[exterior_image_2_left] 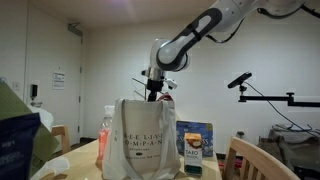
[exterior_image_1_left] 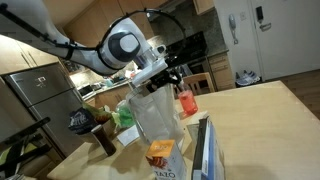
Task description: Unpack the objects from the carrier bag to the table
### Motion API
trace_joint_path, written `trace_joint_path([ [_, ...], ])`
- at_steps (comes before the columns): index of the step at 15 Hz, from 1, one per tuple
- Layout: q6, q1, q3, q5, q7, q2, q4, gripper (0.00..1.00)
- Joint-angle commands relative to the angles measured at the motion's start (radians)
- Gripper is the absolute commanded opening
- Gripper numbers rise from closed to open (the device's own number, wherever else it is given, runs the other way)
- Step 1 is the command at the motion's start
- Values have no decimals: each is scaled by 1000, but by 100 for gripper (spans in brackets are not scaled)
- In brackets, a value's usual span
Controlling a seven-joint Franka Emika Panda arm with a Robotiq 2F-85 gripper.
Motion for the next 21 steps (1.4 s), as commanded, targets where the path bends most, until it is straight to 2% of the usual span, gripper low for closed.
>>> trace_joint_path([
  [1,-18,2,-8,-5,-20,15,34,58],
  [6,-13,12,-17,-21,-11,1,39,18],
  [9,-12,18,-18,-26,-7,-4,50,0],
  [17,10,38,-30,-45,14,-52,35,1],
  [19,33,66,-61,-109,45,-91,16,1],
  [21,58,122,-131,-236,130,-121,11,1],
])
